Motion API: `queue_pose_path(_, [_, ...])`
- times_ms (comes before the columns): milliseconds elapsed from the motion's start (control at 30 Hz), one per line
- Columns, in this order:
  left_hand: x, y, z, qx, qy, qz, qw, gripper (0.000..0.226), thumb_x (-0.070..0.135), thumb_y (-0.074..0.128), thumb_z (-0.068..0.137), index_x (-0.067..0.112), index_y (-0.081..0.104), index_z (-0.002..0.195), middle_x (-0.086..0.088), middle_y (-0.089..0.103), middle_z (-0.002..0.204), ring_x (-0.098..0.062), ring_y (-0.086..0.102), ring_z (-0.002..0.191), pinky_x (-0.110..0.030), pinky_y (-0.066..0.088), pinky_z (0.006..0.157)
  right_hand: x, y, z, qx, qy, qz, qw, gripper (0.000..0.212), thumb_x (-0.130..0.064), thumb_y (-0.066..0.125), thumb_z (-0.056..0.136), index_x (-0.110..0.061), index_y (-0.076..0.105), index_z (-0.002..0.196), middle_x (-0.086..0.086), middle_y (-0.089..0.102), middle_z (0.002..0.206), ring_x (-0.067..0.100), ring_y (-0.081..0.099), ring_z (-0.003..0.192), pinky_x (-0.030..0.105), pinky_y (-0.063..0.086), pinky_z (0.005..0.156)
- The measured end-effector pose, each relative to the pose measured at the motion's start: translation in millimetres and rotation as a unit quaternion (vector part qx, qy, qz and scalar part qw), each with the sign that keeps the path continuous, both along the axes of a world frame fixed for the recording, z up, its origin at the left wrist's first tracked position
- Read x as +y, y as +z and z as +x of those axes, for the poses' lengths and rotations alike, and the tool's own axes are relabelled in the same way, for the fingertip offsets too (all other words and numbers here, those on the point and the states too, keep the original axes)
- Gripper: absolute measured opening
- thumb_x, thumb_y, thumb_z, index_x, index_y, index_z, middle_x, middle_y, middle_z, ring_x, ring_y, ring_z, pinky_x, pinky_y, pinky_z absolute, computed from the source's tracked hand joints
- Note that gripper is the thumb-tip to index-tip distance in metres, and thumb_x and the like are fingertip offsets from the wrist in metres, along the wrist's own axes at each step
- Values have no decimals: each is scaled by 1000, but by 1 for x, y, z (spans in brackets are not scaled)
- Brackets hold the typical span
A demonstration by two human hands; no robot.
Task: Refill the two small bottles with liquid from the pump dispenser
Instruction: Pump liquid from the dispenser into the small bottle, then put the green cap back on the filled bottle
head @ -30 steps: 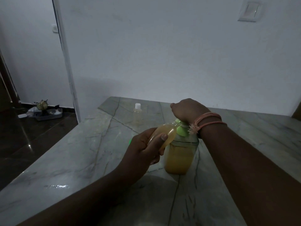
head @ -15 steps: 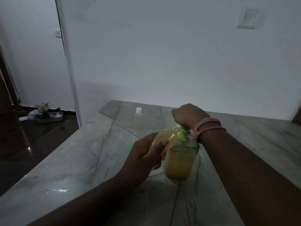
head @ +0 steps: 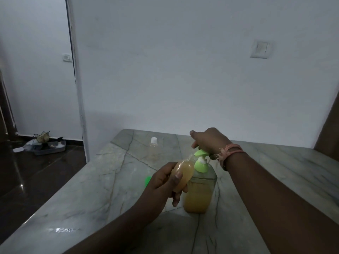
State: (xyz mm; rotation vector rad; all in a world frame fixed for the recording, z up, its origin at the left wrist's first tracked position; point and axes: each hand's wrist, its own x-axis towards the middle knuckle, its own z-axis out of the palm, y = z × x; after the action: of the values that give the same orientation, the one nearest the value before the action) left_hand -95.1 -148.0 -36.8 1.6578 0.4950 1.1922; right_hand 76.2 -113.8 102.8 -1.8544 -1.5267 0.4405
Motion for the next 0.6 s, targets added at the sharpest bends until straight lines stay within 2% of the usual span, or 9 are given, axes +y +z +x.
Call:
queue_pose_path(67, [0,1,-1,-15,-13,-3,1000,34,40,50,102,19,56,128,-11,67,89,-24,58,67,-31,50,54,-4,7,0,24,-15,47,999,41,-40,53,86,-4,74,79,6,68,69,20,59,56,27,43,51])
queue_pose_path(167, [2,4,-5,-41,-5,-3,999,32,41,49,101,23,55,128,-15,67,92,-26,61,71,-34,52,57,-10,21,-10,4,-14,144,989,46,-39,54,86,4,70,91,20,69,89,34,65,80,36,52,72])
queue_pose_path(233, [6,5,-9,-50,16,2,999,27,36,45,103,25,54,126,-14,68,94,-26,63,74,-34,54,59,-19,29,-23,-4,17,186,982,41,-38,54,88,0,70,85,16,70,81,29,65,77,34,51,68])
queue_pose_path(300, [11,7,-12,-58,57,3,997,29,35,44,102,22,52,126,-13,69,96,-26,65,77,-35,55,61,-27,30,-41,-13,59,208,976,31,-34,55,91,-10,70,80,2,69,76,17,64,72,25,45,60])
queue_pose_path(367, [16,9,-16,-70,119,12,990,30,36,44,101,18,53,124,-10,70,96,-25,67,78,-33,56,62,-32,24,-63,-21,97,213,972,22,-26,54,92,-14,70,85,-5,69,85,11,63,77,21,44,63])
queue_pose_path(467, [26,12,-27,-87,233,18,968,32,38,44,100,15,54,120,-7,68,96,-23,67,82,-33,56,65,-30,1,-91,-28,124,186,974,19,-15,51,89,-13,70,89,0,70,96,14,64,89,26,49,78])
queue_pose_path(533, [33,9,-35,-90,292,8,952,27,34,44,104,13,54,119,-9,65,103,-26,65,89,-39,55,71,-25,-23,-104,-33,118,157,980,19,-13,51,89,-13,70,91,3,70,96,18,64,90,28,51,80])
queue_pose_path(600, [39,5,-42,-85,337,-6,938,19,23,42,108,12,55,117,-9,62,104,-25,60,91,-37,49,74,-20,-50,-114,-48,107,132,984,19,-11,51,90,-10,69,95,7,69,98,21,64,93,32,52,82])
